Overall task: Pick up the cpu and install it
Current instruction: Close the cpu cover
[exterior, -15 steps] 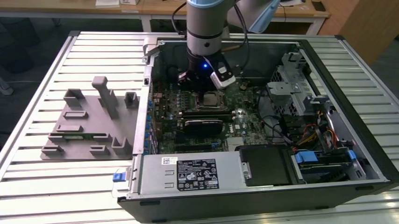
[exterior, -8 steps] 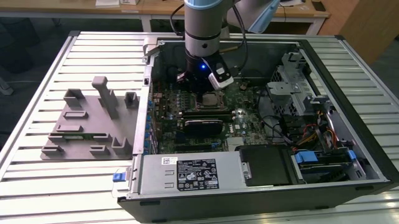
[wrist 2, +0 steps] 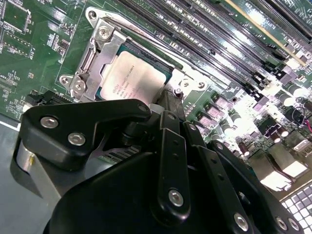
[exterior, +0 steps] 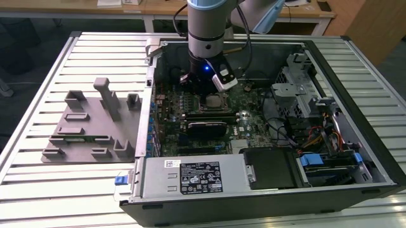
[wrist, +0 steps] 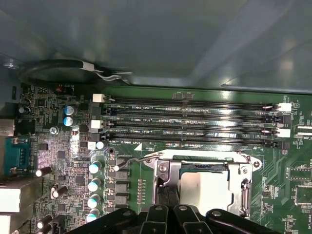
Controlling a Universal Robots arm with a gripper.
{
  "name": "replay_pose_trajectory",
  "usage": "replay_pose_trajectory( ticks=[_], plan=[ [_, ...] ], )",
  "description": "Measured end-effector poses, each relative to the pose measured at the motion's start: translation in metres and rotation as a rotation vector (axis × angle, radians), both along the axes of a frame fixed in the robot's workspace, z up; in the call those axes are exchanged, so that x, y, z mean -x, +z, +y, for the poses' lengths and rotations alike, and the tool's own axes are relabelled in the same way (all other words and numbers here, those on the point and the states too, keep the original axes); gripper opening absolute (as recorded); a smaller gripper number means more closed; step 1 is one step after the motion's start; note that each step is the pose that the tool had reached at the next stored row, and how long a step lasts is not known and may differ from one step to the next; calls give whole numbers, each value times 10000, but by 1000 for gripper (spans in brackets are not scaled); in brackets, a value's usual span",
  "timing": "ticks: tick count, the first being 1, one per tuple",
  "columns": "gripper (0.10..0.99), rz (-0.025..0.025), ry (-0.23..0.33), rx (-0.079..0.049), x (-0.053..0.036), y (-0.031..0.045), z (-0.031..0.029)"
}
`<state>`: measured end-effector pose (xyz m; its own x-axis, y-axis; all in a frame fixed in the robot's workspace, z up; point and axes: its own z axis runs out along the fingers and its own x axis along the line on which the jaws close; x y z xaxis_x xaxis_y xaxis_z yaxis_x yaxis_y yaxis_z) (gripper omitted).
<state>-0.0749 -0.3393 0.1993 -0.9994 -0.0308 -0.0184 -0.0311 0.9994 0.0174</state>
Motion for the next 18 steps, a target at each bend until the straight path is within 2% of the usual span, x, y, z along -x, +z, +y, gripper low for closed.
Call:
replay_pose_trajectory(
  ticks=[14,18],
  plan=[
    [106,1,-1,-6,0,-14,-1],
    [106,0,-1,-6,0,14,-1]
  ],
)
